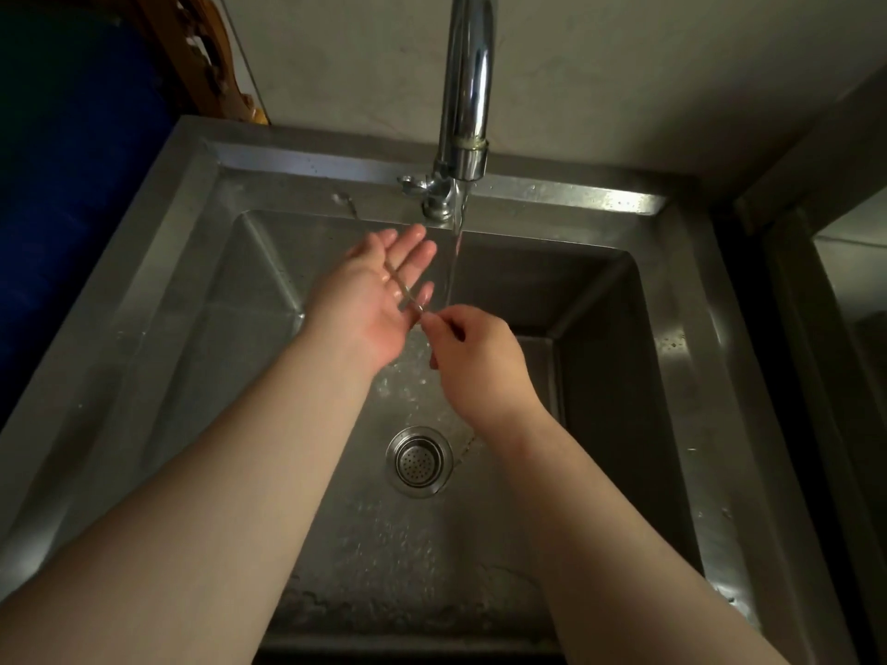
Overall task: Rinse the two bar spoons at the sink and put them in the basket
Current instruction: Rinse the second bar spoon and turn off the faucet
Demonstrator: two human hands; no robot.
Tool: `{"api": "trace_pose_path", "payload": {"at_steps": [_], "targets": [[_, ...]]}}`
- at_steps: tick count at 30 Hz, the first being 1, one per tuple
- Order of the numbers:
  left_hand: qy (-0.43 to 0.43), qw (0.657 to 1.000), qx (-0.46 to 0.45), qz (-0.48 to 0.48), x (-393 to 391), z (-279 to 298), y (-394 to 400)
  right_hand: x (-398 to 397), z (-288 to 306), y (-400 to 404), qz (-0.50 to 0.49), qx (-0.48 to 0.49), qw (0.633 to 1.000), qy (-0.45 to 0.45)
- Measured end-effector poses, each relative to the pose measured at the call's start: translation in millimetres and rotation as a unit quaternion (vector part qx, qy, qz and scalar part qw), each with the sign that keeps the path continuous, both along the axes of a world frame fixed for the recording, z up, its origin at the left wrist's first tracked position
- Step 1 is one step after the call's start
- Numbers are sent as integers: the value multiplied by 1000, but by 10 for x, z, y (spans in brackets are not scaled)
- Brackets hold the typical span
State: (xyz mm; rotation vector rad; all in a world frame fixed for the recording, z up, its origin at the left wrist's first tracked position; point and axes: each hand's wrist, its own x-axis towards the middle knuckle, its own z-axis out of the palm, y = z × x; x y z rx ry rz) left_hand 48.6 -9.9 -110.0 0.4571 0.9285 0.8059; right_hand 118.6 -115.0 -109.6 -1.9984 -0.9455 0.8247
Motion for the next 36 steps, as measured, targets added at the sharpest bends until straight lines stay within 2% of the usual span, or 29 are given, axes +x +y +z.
{"api": "trace_pose_path", "payload": {"at_steps": [3, 5, 8, 13, 15, 18, 20, 23, 25, 26, 29, 32, 36], "targets": [[-30, 996, -64, 53, 8, -126, -7, 57, 128, 80, 73, -36, 988, -134], [-42, 989, -115, 78, -1, -229, -26, 65, 231, 163, 140, -88, 965, -204], [-21, 987, -152, 41, 8, -383, -88, 105, 344, 247, 168, -147, 930, -291], [-30, 993, -101, -62, 63, -435, -252, 104, 425, 347, 166, -146, 917, -332], [-17, 995, -84, -49, 64, -418, -265, 79, 448, 360, 177, -157, 912, -335], [-31, 989, -142, 32, 40, -405, -213, 156, 488, 339, 163, -169, 917, -324], [-66, 976, -187, 87, 19, -439, -174, 238, 495, 304, 144, -138, 940, -277], [-107, 965, -221, 92, 36, -440, -204, 267, 485, 219, 84, -10, 991, -106], [-132, 961, -235, 68, 65, -413, -270, 218, 457, 173, 34, 60, 998, -4], [-134, 959, -243, 51, 82, -397, -308, 191, 428, 164, 23, 82, 996, 20], [-144, 955, -258, 17, 120, -326, -448, 119, 344, 188, 12, 120, 992, 44], [-180, 936, -300, 28, 123, -287, -531, 122, 294, 230, 17, 128, 992, 6], [-166, 933, -317, 27, 93, -386, -492, 134, 271, 239, 27, 139, 989, -40]]}}
